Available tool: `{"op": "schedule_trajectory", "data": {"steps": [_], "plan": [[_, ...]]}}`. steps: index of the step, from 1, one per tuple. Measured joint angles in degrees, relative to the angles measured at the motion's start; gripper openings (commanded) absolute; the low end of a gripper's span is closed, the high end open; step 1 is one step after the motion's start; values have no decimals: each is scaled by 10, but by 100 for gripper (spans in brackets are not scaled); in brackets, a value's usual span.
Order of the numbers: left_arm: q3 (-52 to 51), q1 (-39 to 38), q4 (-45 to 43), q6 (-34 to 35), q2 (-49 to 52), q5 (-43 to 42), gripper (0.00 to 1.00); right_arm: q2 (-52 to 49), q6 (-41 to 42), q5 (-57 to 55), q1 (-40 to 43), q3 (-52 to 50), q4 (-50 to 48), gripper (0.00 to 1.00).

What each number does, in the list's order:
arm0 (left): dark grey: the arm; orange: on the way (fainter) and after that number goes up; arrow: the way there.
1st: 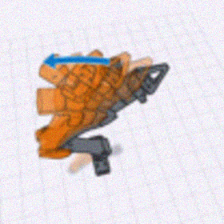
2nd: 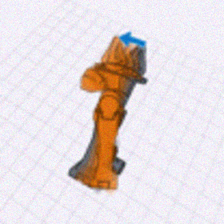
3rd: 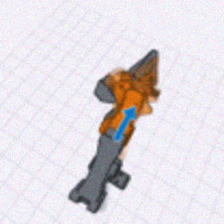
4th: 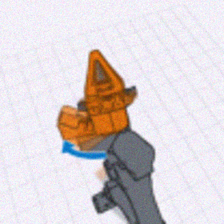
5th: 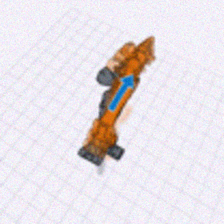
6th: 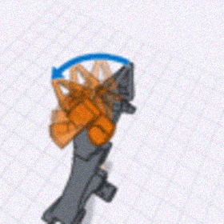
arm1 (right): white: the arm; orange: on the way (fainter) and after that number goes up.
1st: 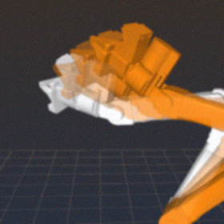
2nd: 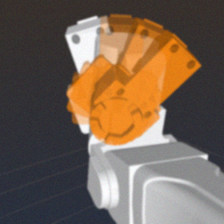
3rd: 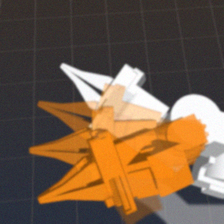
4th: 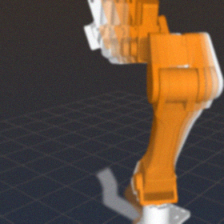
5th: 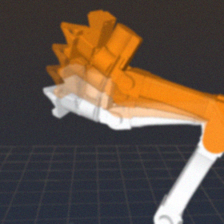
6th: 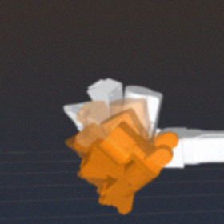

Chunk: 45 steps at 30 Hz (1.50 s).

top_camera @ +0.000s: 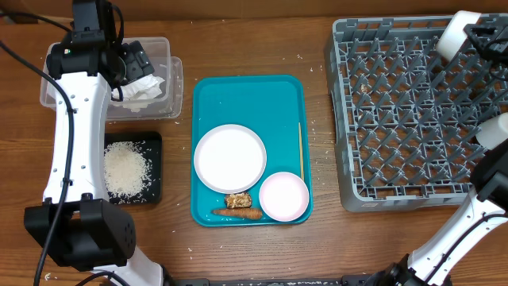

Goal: Sort waste into correct bins and load items into the dishwasher
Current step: 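Carry the bowl into the dish rack and set it down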

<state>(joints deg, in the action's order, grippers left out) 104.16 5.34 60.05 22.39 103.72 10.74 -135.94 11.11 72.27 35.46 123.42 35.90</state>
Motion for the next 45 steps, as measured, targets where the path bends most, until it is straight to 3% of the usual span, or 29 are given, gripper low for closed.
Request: {"op": "schedule_trajectory", "data": {"steps": [35,45], "plan": [[0,0,0,0,0,0,100,-39,33,-22,2,-3,-78,4],[0,0,0,0,0,0,100,-37,70,-67,29,-1,-3,8]]}}
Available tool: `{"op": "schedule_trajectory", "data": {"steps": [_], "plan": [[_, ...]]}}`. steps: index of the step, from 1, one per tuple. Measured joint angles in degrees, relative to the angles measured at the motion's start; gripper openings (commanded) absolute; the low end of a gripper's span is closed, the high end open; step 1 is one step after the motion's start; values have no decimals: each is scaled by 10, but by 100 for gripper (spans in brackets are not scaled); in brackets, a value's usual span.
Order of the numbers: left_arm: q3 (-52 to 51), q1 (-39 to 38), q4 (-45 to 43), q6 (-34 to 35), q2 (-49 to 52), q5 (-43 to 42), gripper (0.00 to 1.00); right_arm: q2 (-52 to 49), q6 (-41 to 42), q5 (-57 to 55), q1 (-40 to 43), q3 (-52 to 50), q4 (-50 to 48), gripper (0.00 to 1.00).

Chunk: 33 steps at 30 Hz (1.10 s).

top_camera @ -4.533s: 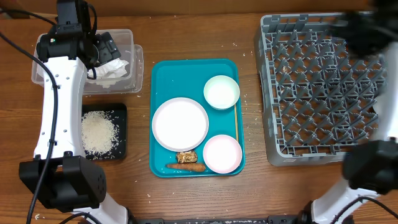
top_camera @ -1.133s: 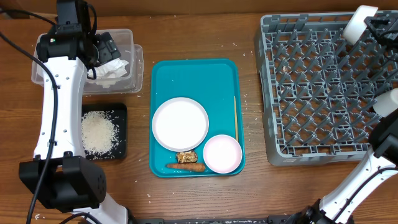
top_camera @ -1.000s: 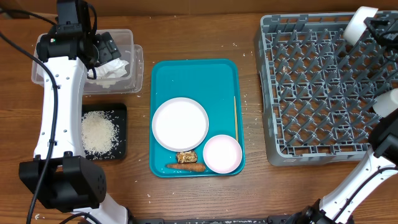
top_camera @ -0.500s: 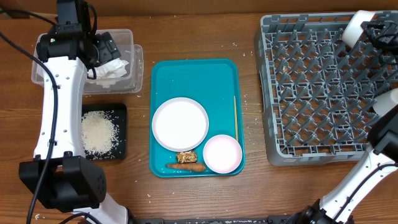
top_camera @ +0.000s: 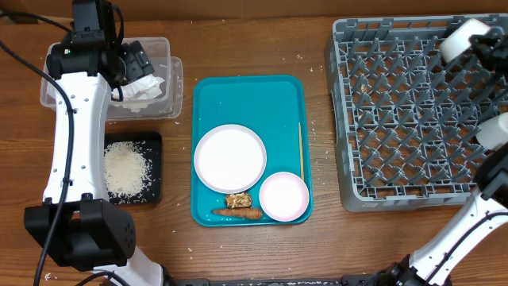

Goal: Sort waste into correct bins and load items into the dishwasher
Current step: 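Carry the bowl into the dish rack and set it down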

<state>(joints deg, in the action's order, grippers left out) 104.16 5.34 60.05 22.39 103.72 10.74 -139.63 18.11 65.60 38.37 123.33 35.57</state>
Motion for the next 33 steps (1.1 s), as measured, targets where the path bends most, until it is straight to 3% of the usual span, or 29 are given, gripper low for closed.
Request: {"op": "schedule_trajectory", "data": {"steps": [8,20,23,26,28,33], "plan": [[0,0,0,0,0,0,100,27,-13,-129,19,-1,113,15],[0,0,0,0,0,0,100,159,-15,-286,26,-1,216,21],[0,0,0,0,0,0,100,196,-15,-290,24,-1,243,34],[0,0,0,0,0,0,100,233,-19,-290,14,-1,284,63],[0,0,0,0,0,0,100,258,-33,-291,-5,-1,306,74],[0,0,0,0,0,0,100,322,-76,-304,-123,-1,386,77]]}}
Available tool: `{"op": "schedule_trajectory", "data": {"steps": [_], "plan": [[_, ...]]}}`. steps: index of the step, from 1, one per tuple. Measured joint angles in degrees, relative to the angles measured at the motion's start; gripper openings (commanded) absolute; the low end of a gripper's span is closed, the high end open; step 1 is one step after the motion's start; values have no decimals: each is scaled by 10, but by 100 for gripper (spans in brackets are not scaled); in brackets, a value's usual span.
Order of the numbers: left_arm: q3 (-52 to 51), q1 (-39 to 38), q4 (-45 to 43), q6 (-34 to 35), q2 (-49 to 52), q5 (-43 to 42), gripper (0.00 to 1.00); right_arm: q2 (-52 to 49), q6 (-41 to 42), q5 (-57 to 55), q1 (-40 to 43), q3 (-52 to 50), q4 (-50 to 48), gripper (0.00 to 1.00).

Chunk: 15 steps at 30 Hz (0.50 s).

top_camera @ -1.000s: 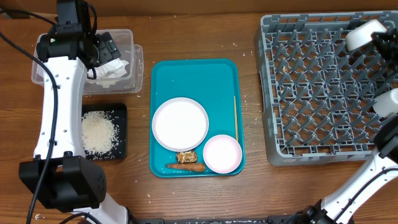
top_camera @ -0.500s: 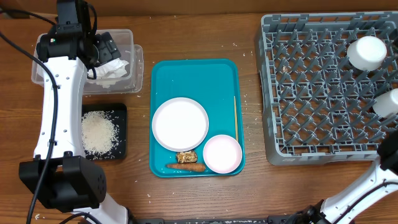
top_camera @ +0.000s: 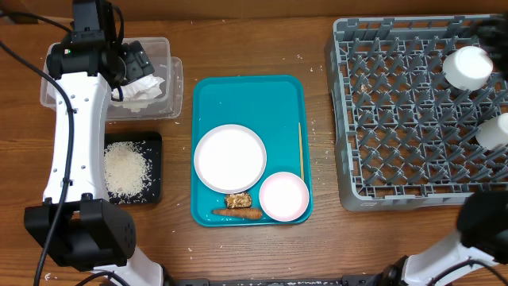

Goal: Sort waste into correct bins and load items into the dishwasher
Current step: 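Carry the bowl into the dish rack and set it down, then move the right gripper over the white plate and grasp its rim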

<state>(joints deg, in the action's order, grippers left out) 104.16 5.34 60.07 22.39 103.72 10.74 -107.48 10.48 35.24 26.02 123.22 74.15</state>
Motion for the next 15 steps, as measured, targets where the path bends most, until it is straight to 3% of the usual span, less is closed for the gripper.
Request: {"op": "schedule_trajectory", "data": {"steps": [4,5,9,15], "plan": [[0,0,0,0,0,0,100,20,-17,-43,-156,1,69,81],[0,0,0,0,0,0,100,20,-18,-58,-191,1,82,100],[0,0,0,0,0,0,100,13,-22,-116,-357,-3,107,100],[0,0,0,0,0,0,100,-19,10,-190,-533,-29,32,100]]}}
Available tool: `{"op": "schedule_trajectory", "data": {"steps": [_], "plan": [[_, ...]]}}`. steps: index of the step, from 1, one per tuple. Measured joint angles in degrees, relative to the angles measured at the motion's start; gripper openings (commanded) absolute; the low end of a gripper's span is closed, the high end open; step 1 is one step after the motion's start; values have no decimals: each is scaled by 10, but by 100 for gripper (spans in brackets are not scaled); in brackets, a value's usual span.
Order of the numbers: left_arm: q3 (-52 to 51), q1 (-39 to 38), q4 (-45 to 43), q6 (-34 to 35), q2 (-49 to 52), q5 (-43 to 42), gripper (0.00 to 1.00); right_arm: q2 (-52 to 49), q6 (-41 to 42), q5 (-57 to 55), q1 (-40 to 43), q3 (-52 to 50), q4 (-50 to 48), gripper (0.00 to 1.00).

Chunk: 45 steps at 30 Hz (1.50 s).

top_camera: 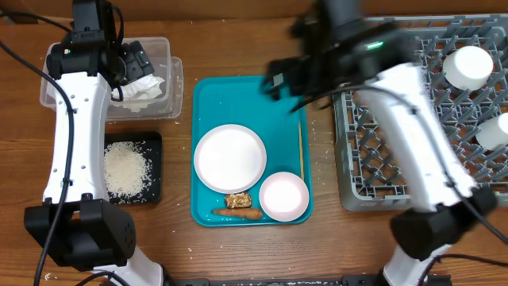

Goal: Sort waste into correct bins and load items into the dishwasher
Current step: 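Move the right gripper over the white plate and grasp its rim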

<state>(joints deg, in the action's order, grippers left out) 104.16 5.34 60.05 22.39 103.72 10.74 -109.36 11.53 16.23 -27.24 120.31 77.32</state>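
A teal tray [238, 99] holds a white plate [230, 157], a white bowl [284, 195], a carrot [238, 212], a brown food scrap [237, 200] and a thin wooden stick [300, 155]. My right gripper [287, 86] hovers blurred over the tray's far right corner, looking open with nothing in it. Two white cups [468, 65] [498, 129] stand in the grey dish rack [373, 171]. My left gripper [139, 59] hangs open over the clear bin [161, 46], just above a crumpled white napkin [144, 90].
A black tray of rice [127, 168] lies at the left, in front of the clear bin. The right arm stretches from the lower right across the rack's left part. Crumbs dot the wooden table [182, 238].
The right arm, out at the far right edge before, now reaches left across the rack, with its gripper over the tray's far right corner. The cup stays in the rack. The left arm is unchanged.
My right gripper held a white cup over the rack's far right corner, another cup standing in the rack below it. Then the cup was a little further right. Then it stood in the rack with the gripper gone. Now the gripper is over the tray.
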Motion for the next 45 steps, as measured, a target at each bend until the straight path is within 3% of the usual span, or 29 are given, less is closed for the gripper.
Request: {"op": "schedule_trajectory", "data": {"steps": [4,10,14,18,21,33,42,45], "plan": [[0,0,0,0,0,0,100,-56,31,-80,-66,-19,-49,100],[0,0,0,0,0,0,100,-160,51,-136,-82,-20,-96,95],[0,0,0,0,0,0,100,-220,61,-130,-75,-25,-104,85],[0,0,0,0,0,0,100,-254,65,-120,-71,-28,-96,60],[0,0,0,0,0,0,100,-259,66,-117,-71,-28,-87,48],[0,0,0,0,0,0,100,-263,66,-102,-71,-73,-83,41],[0,0,0,0,0,0,100,-263,71,-94,-71,-85,-91,4],[0,0,0,0,0,0,100,-263,70,-87,-71,-77,-77,4]]}}
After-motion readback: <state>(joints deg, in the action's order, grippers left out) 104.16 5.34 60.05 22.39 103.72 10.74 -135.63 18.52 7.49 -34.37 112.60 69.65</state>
